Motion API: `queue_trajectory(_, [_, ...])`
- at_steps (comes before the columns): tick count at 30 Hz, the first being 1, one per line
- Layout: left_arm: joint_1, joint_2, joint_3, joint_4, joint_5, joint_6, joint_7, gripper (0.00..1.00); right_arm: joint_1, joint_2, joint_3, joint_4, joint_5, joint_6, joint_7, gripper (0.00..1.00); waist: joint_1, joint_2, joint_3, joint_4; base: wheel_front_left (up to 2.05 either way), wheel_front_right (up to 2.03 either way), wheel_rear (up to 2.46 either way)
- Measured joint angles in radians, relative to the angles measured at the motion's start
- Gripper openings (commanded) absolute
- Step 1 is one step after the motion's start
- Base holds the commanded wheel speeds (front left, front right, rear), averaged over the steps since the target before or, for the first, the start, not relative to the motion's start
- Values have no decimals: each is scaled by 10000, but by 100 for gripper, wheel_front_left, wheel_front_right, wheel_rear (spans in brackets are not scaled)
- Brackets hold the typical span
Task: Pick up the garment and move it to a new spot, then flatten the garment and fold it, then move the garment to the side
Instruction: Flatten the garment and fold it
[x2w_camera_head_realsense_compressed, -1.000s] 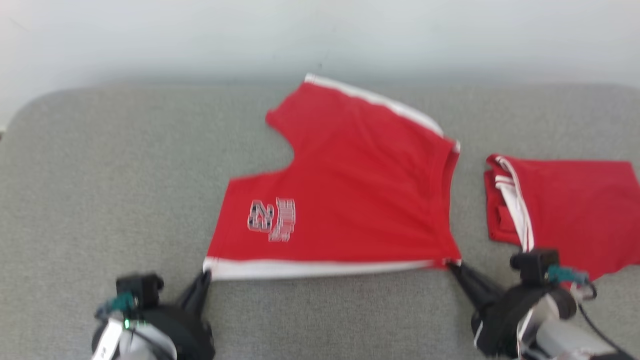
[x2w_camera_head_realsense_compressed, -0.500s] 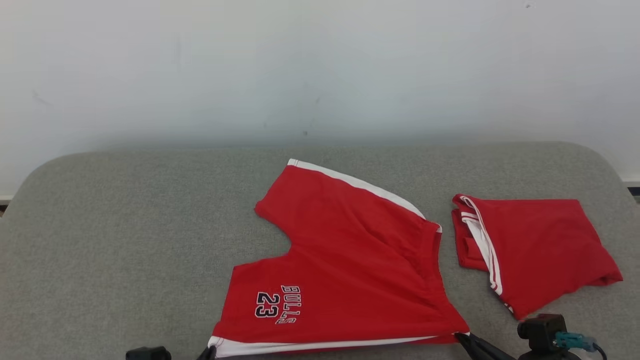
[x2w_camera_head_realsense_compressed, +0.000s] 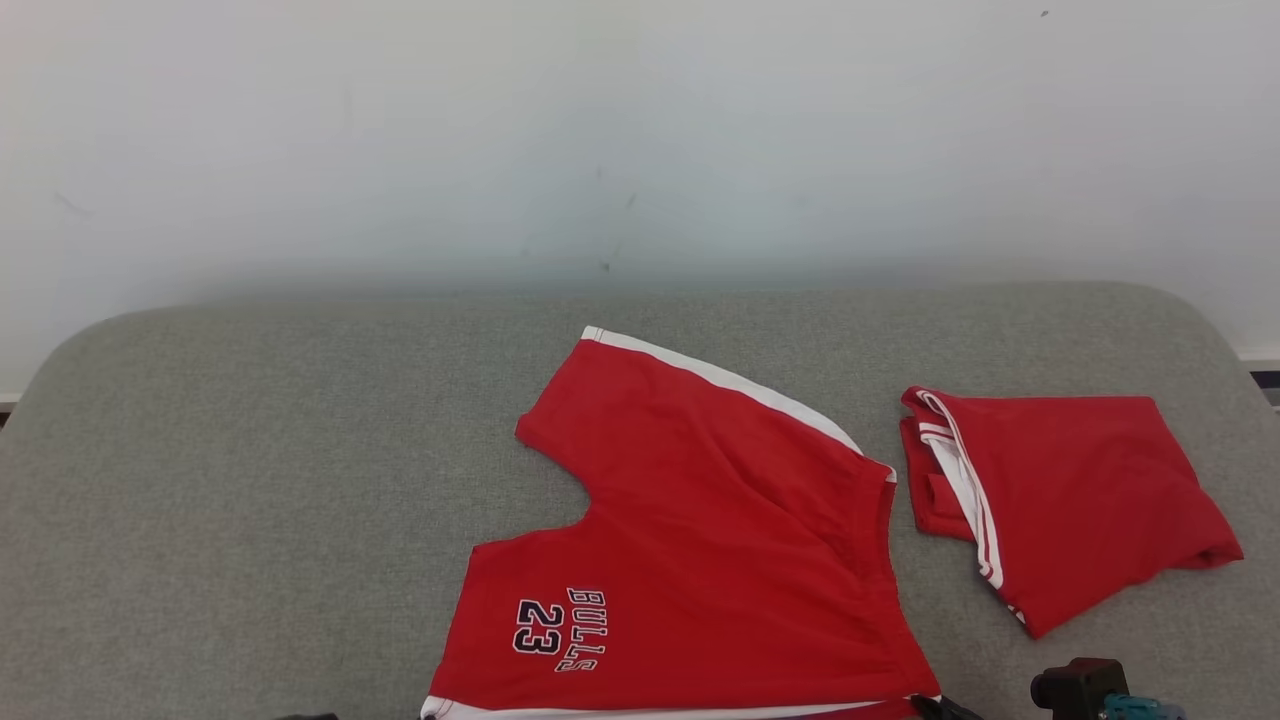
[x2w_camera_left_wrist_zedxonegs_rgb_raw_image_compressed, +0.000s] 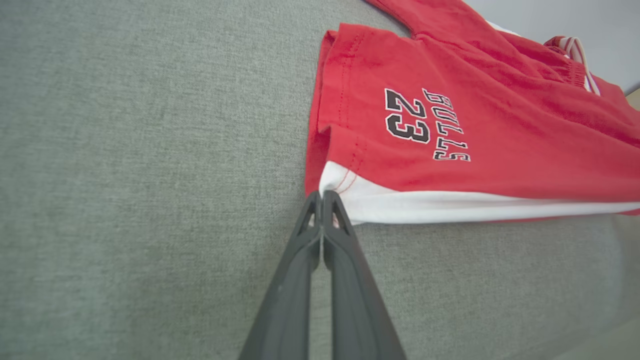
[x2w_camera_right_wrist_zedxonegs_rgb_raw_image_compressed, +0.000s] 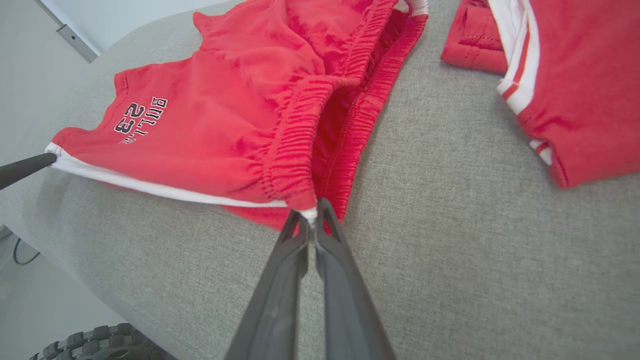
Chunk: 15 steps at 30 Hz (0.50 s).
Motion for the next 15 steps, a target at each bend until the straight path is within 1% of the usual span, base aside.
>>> queue_trajectory(1, [0,0,0,0,0,0,0,0,0,0,0,0,0,0,0,0,0,0,0,0,0,0,0])
queue_trajectory(2, [0,8,6,-31,2,44,35,0,-5,10,0,0,-19,-31,2,36,0,0,7,21,0,0,0])
queue_trajectory(3, [0,13,19,-40,-2,115,105,20,-10,15,8,-6,-48,-36,2,84,0,0,13,36,0,0,0])
queue_trajectory(4, [7,27,36,-79,-13,128,174,100,-9,13,19,-13,-98,-111,4,100,-1,0,23,63,0,0,0])
queue_trajectory(9, [40,199,109,-201,-134,251,297,100,-8,-75,-4,-67,-98,-123,12,100,0,0,36,102,0,0,0])
queue_trajectory(12, [146,280,217,-355,-301,301,337,100,7,-259,-121,-153,-54,-169,12,100,0,0,41,111,0,0,0])
queue_trajectory(15, [216,328,293,-566,-293,474,318,100,47,-474,-257,-332,8,-201,6,100,0,0,44,113,0,0,0])
